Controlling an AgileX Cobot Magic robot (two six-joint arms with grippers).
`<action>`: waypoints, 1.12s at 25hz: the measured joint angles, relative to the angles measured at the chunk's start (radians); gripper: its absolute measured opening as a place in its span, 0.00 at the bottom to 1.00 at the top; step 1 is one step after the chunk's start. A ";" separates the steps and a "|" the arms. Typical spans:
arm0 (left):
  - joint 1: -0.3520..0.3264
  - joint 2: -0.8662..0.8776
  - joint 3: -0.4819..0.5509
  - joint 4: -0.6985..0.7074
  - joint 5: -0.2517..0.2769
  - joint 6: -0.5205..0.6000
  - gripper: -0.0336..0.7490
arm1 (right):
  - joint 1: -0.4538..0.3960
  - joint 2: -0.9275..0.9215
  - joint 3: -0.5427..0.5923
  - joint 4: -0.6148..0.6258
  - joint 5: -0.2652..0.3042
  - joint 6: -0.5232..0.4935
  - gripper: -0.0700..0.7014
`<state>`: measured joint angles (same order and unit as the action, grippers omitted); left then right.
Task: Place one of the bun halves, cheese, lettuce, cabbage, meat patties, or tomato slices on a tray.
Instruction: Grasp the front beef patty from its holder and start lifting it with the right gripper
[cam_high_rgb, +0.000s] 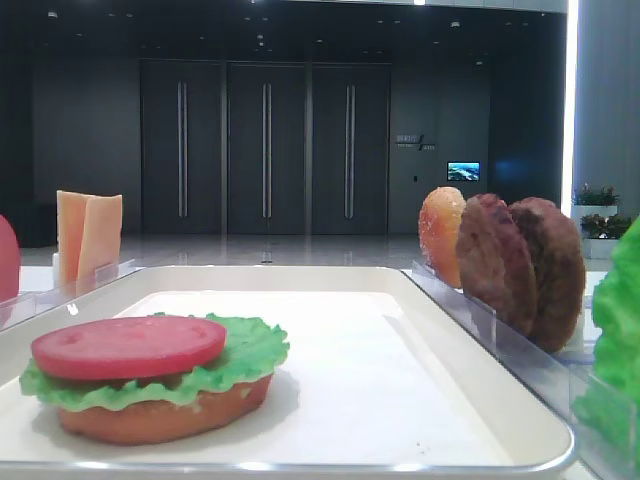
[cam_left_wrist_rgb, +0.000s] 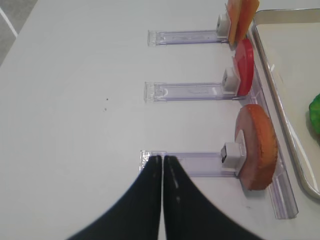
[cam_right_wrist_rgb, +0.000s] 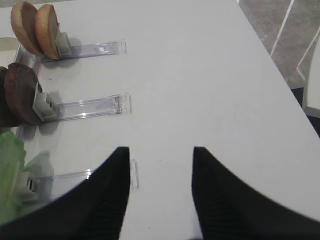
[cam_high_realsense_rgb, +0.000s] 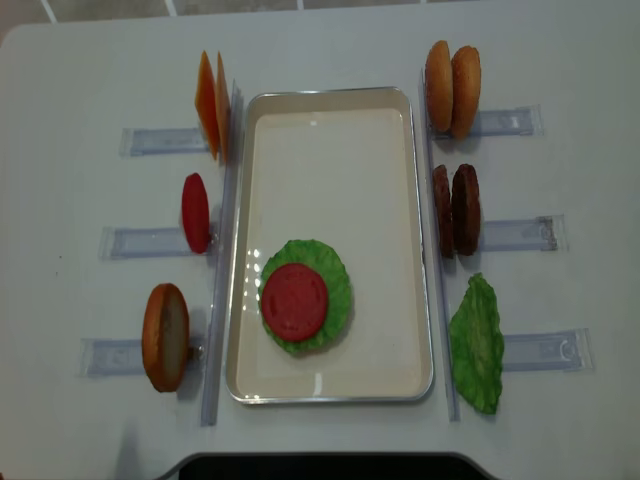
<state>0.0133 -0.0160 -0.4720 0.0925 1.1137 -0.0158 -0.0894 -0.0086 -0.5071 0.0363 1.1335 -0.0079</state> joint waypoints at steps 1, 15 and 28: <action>0.000 0.000 0.000 0.000 0.000 0.000 0.03 | 0.000 0.000 0.000 0.000 0.000 0.000 0.46; 0.000 0.000 0.000 0.000 0.000 0.000 0.03 | 0.000 0.000 0.000 0.000 0.000 0.000 0.46; 0.000 0.000 0.000 0.000 0.000 0.000 0.03 | 0.000 0.000 0.000 0.001 0.000 0.000 0.46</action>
<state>0.0133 -0.0160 -0.4720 0.0925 1.1137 -0.0155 -0.0894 -0.0086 -0.5071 0.0374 1.1335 -0.0079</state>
